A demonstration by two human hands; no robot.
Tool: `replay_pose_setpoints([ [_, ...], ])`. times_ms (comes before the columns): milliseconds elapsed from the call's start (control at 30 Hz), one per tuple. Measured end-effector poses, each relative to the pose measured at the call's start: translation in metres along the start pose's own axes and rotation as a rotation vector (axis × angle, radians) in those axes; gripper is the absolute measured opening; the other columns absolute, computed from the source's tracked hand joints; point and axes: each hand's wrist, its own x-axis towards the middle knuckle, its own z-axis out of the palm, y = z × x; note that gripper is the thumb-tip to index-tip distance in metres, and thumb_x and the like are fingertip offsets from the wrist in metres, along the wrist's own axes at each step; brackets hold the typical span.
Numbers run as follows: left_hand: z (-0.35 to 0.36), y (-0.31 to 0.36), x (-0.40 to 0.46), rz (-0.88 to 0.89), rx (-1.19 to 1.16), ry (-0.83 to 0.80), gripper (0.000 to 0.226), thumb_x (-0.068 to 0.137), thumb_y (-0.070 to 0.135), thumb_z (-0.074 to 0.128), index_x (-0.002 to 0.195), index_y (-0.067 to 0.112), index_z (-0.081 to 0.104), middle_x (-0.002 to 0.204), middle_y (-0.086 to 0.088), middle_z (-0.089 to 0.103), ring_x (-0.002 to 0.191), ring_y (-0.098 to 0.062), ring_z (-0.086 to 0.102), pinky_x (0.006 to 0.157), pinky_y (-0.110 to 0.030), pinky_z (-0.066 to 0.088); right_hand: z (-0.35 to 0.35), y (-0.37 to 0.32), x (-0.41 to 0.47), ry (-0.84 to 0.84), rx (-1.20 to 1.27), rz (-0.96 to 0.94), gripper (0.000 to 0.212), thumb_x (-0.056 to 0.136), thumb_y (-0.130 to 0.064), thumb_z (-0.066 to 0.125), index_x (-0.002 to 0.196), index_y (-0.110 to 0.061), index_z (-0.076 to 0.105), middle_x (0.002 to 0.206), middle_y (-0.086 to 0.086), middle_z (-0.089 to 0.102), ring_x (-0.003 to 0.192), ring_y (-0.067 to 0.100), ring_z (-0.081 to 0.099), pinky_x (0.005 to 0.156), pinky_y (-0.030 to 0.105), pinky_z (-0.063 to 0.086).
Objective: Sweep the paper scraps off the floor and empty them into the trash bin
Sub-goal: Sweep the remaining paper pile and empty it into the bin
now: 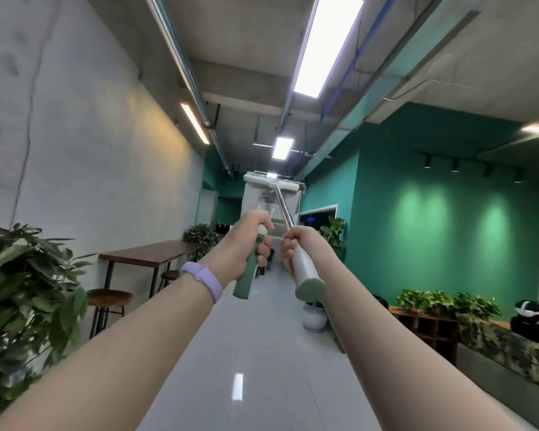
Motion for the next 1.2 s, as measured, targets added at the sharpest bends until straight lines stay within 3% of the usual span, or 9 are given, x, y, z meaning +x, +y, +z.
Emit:
replay_pose_setpoints([
  [167,-0.028,0.012,0.112,0.058,-0.029,-0.012,0.017,0.069,0.016,0.052,0.084,0.008,0.051,0.058,-0.004,0.046,0.043,-0.015,0.042,0.042,-0.021,0.033,0.019,-0.011,0.129,-0.081,0.066,-0.102,0.02,0.094,-0.003,0.04,0.078,-0.007,0.051,0.047,0.0,0.046,0.033,0.009,0.043,0.03,0.017,0.037],
  [300,-0.07,-0.014,0.206,0.085,-0.041,-0.025,0.029,0.071,0.017,0.051,0.097,0.004,0.055,0.058,-0.002,0.041,0.046,-0.015,0.038,0.043,-0.021,0.031,0.012,-0.007,0.226,-0.152,0.1,-0.122,0.027,0.099,-0.022,0.053,0.076,-0.009,0.05,0.056,0.0,0.044,0.036,0.011,0.044,0.031,0.017,0.037],
  [533,-0.126,-0.101,0.39,-0.022,-0.064,-0.017,0.011,0.072,0.019,0.053,0.077,0.01,0.049,0.056,-0.001,0.038,0.044,-0.016,0.04,0.044,-0.021,0.032,-0.052,0.035,0.425,-0.232,0.173,-0.07,0.027,0.095,-0.032,0.061,0.075,-0.014,0.058,0.063,-0.001,0.047,0.043,0.009,0.048,0.036,0.013,0.039],
  [767,-0.223,-0.186,0.585,-0.113,-0.061,0.054,0.012,0.067,0.021,0.055,0.068,0.011,0.047,0.056,0.0,0.042,0.046,-0.016,0.04,0.044,-0.022,0.029,-0.075,0.086,0.639,-0.188,0.217,-0.01,0.032,0.1,-0.028,0.054,0.072,-0.012,0.054,0.062,0.0,0.042,0.039,0.007,0.044,0.033,0.013,0.039],
  [1000,-0.338,-0.277,0.744,-0.184,0.007,0.001,0.014,0.065,0.024,0.056,0.06,0.014,0.047,0.053,0.0,0.041,0.042,-0.014,0.036,0.042,-0.022,0.027,-0.081,0.165,0.835,-0.108,0.278,0.009,0.028,0.081,-0.028,0.063,0.058,-0.015,0.058,0.051,0.001,0.046,0.033,0.006,0.043,0.032,0.011,0.033],
  [1200,-0.451,-0.324,0.891,-0.261,-0.025,-0.053,0.019,0.075,0.021,0.05,0.058,0.015,0.045,0.052,0.0,0.038,0.038,-0.012,0.034,0.04,-0.02,0.027,-0.054,0.203,1.006,0.042,0.307,0.039,0.031,0.1,-0.022,0.052,0.071,-0.01,0.052,0.049,-0.001,0.045,0.031,0.005,0.042,0.032,0.011,0.032],
])
